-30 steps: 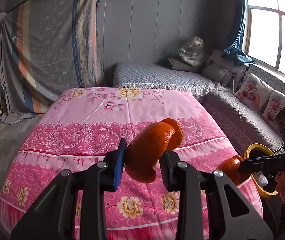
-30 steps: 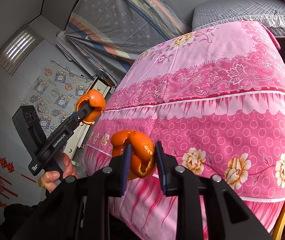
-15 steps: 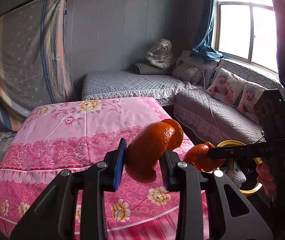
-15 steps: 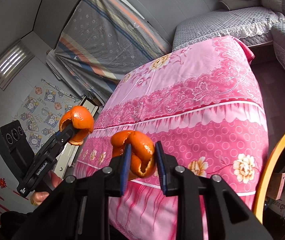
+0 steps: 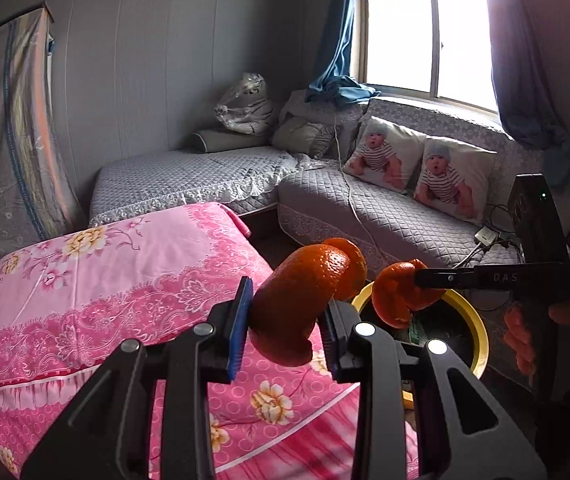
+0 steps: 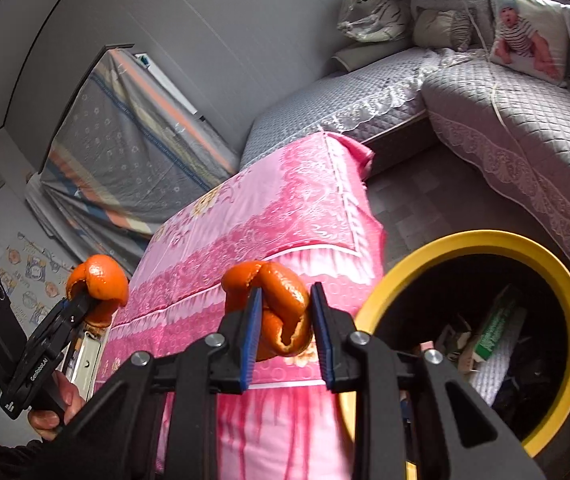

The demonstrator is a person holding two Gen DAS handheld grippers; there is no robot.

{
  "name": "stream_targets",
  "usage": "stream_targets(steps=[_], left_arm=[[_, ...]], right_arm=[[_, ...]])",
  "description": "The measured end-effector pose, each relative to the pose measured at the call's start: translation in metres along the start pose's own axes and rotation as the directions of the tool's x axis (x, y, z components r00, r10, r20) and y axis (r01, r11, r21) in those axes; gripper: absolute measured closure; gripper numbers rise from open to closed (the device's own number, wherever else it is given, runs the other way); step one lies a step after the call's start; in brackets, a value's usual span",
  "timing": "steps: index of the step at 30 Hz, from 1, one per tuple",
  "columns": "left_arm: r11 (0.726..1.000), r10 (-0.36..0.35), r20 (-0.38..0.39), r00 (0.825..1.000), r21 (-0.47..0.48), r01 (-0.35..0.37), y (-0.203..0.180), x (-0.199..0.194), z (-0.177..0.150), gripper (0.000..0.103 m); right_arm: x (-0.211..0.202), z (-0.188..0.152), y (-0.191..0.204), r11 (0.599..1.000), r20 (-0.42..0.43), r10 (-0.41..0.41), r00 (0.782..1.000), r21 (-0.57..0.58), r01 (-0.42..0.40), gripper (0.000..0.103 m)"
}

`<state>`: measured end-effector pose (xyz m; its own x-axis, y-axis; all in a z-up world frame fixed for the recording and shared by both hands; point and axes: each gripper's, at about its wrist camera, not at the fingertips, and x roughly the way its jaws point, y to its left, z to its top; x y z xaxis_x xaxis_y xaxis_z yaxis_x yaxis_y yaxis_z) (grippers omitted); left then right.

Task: Collect trash

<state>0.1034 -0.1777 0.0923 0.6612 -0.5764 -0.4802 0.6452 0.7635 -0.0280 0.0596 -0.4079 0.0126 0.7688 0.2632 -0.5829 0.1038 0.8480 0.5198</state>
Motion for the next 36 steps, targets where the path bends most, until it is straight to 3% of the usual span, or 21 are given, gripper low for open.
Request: stream_targets(steps=[5,10,15,18,20,22,24,25,26,29,32,34,36], left_arm=[[0.993,-0.114,0.004,0.993,0.039,0.114,-0.037,0.027,0.002,0.073],[0.976,-0.202,-0.038,0.979,0.07,0.204,-0.075,0.07,-0.002,0.073],[0.962,-0.271,-0.129,0.954,0.002,0.273,-0.091,0.117,-0.011,0.071],[0.958,-0.284,-0.137,0.949,-0.092,0.273,-0.077,0.128,-0.013,0.049],[0.962,-0.256,-0.085,0.963,-0.123,0.244,-0.06,0.117,-0.013,0.023],[0.97,-0.21,-0.019,0.978,-0.127,0.206,-0.043,0.099,-0.01,0.012],[0.976,-0.171,0.055,0.984,-0.126,0.177,-0.025,0.076,-0.008,0.008],[0.979,-0.152,0.091,0.984,-0.122,0.163,-0.017,0.064,-0.007,0.008],[0.983,-0.12,0.127,0.985,-0.121,0.135,-0.008,0.051,-0.007,0.008],[0.991,0.002,0.183,0.983,-0.13,0.022,0.018,0.016,-0.012,0.008],[0.986,0.073,0.228,0.971,-0.163,-0.036,0.048,-0.019,-0.027,0.008],[0.975,0.159,0.249,0.955,-0.189,-0.113,0.066,-0.041,-0.039,0.008],[0.953,0.275,0.262,0.925,-0.2,-0.227,0.079,-0.062,-0.052,0.008]], right_arm=[[-0.016,-0.009,-0.042,0.993,0.036,-0.103,0.994,0.067,0.1,0.08],[-0.018,-0.019,-0.078,0.973,0.033,-0.196,0.98,0.133,0.19,0.08],[-0.01,-0.025,-0.104,0.954,-0.012,-0.245,0.969,0.176,0.243,0.076],[-0.014,-0.025,-0.113,0.937,-0.012,-0.287,0.958,0.203,0.283,0.07],[-0.025,-0.023,-0.113,0.922,0.017,-0.336,0.942,0.209,0.325,0.053],[-0.032,-0.021,-0.108,0.903,0.045,-0.398,0.916,0.195,0.383,0.047],[-0.037,-0.021,-0.1,0.891,0.085,-0.433,0.898,0.193,0.411,0.03],[-0.037,-0.021,-0.096,0.888,0.112,-0.442,0.89,0.197,0.416,0.013],[-0.035,-0.022,-0.089,0.888,0.134,-0.446,0.885,0.187,0.419,0.008],[-0.017,-0.023,-0.06,0.898,0.125,-0.439,0.89,0.096,0.43,0.008],[0.003,-0.029,-0.018,0.887,0.166,-0.456,0.874,0.011,0.461,0.008],[0.018,-0.036,0.014,0.887,0.177,-0.441,0.88,-0.066,0.457,0.008],[0.029,-0.049,0.049,0.9,0.208,-0.382,0.9,-0.136,0.414,0.008]])
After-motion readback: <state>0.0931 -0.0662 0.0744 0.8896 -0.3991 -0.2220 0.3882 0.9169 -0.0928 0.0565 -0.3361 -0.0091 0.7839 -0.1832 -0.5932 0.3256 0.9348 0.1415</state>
